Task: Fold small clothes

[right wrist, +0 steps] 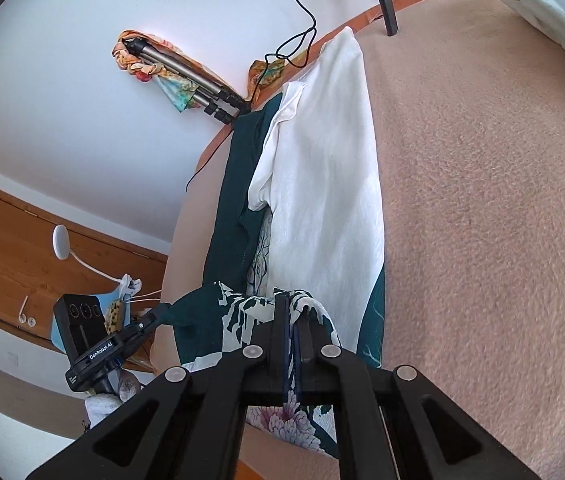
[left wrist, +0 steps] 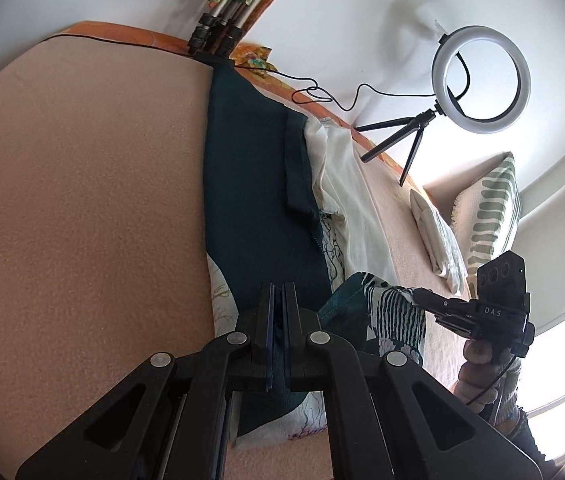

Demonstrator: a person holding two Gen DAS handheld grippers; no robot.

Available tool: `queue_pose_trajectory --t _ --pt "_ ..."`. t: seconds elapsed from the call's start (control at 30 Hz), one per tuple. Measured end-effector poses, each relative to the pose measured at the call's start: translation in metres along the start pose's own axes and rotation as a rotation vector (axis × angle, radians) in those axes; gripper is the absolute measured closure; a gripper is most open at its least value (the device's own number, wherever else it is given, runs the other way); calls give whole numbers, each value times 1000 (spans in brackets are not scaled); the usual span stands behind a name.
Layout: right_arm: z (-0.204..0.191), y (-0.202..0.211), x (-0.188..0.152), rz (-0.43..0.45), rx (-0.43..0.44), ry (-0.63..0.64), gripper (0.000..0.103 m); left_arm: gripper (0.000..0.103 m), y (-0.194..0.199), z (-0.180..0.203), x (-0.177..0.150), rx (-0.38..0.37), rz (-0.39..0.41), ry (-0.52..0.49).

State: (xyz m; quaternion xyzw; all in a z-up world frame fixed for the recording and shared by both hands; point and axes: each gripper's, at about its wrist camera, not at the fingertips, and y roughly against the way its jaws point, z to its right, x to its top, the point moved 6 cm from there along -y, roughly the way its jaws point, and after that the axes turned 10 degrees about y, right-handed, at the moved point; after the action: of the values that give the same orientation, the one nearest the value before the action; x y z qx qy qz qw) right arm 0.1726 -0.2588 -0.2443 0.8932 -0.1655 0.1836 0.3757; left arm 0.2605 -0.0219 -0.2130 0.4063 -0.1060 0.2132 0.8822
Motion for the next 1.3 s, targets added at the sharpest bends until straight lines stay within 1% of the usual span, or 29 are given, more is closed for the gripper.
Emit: queue_pose_trajectory --t 0.13,0.2,0.23,0.27,0.3,0.33,0.37,0.4,0.47,0.53,0.57,0.6,0.73,0.87,0.9,1.0,1.1,1.3 --pt "13 -7 2 -4 5 -28 103 101 -9 -3 5 26 1 -7" --pt "17 -8 3 -4 11 -35 102 100 -9 -4 8 58 16 -19" --pt "17 -8 4 -5 15 -32 100 95 -8 -6 10 86 25 -22" --pt "17 -6 5 -3 14 -22 98 92 -7 -8 12 102 31 -18" --pt "15 -4 6 3 9 -4 94 87 -3 -10 13 97 43 -8" --pt "14 -1 7 6 -8 20 87 81 2 -11 14 96 58 0" --pt "12 4 8 12 -21 44 62 80 7 -12 13 94 67 -7" --pt "9 10 8 30 -31 70 53 80 10 -12 11 95 70 -25" --pt "4 20 7 49 -73 140 54 80 12 -12 3 99 58 -61" --pt "0 26 4 50 -126 201 54 80 9 -13 -7 98 29 -74" --pt "0 27 2 45 -145 218 56 80 6 -12 -12 95 13 -79" --pt "1 27 -1 38 -155 226 60 80 2 -13 -17 100 -2 -88" --pt "1 17 -10 -1 -182 253 64 80 -9 -10 -26 129 -30 -128" --pt "-2 4 -14 -33 -209 291 66 80 -12 -7 -26 159 -15 -155" --pt "-2 2 -15 -40 -222 302 69 80 -12 -7 -25 174 -6 -165" --pt "-3 -3 -16 -49 -251 327 75 80 -11 -8 -24 186 3 -174" --pt "-4 -2 -16 -44 -268 344 77 80 -13 -8 -23 178 -2 -182" --pt "-7 -6 -15 -48 -288 370 77 80 -22 -5 -25 191 -10 -212"
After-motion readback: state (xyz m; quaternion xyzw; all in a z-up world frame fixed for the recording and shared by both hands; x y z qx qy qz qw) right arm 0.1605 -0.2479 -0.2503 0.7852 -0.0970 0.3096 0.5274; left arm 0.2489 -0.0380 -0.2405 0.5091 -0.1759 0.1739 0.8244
